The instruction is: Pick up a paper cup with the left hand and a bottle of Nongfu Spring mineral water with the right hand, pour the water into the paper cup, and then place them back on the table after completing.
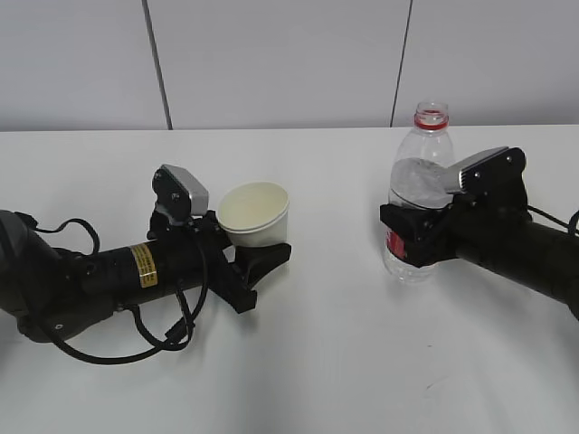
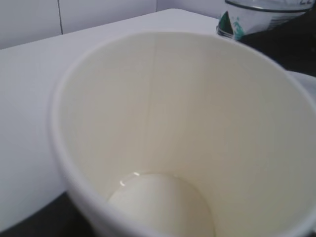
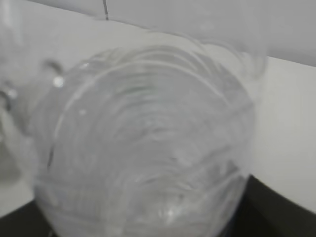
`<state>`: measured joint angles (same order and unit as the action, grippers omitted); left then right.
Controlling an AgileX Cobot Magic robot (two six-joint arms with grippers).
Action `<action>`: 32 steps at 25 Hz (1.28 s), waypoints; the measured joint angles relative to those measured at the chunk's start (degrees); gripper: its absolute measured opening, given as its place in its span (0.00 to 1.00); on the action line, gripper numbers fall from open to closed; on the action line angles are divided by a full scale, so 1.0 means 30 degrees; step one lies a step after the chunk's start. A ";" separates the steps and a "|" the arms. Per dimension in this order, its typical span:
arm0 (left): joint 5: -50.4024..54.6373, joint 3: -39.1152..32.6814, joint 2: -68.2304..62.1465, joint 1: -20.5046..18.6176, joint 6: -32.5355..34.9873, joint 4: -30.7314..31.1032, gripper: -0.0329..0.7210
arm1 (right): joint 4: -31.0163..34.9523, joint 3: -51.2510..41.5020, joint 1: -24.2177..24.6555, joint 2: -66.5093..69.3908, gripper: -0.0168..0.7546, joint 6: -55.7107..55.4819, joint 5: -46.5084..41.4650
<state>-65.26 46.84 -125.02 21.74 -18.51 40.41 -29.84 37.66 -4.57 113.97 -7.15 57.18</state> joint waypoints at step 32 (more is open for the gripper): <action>0.1936 0.1382 0.0000 0.0936 -0.1161 0.0307 0.57 | -0.5419 0.5455 -0.1454 -0.1860 0.58 0.0523 -0.9152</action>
<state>-59.45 50.99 -125.02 24.55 -21.99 41.33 -46.09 54.03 -8.93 108.39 -5.58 29.72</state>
